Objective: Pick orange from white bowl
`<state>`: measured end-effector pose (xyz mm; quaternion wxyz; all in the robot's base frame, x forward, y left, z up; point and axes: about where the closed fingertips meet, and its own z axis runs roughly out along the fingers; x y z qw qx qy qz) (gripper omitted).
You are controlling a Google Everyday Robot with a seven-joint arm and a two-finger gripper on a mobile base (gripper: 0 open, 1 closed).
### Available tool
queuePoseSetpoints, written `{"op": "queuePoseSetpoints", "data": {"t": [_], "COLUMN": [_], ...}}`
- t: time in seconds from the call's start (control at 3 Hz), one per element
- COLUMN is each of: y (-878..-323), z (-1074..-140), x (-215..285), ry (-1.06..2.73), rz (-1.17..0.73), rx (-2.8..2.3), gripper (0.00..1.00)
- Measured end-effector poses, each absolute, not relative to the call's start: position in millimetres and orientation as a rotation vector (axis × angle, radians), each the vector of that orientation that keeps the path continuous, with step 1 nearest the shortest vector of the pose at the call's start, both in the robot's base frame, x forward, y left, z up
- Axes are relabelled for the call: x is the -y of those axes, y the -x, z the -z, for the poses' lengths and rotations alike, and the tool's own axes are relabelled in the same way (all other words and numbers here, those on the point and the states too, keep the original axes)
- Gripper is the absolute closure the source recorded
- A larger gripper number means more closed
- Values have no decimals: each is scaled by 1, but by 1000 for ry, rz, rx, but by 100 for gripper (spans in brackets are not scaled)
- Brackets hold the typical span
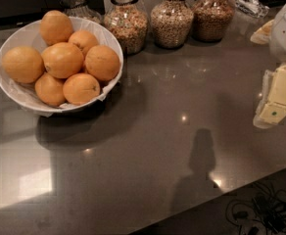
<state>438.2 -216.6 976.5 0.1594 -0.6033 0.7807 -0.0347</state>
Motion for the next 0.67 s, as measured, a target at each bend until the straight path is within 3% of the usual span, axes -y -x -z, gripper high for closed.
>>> {"op": "queuePoseSetpoints", "data": {"t": [0.67], "y": [-445], "z": [-975], "x": [194], "ry": [1751], "rz": [44], "rx": [-2162], "gripper": [0]}}
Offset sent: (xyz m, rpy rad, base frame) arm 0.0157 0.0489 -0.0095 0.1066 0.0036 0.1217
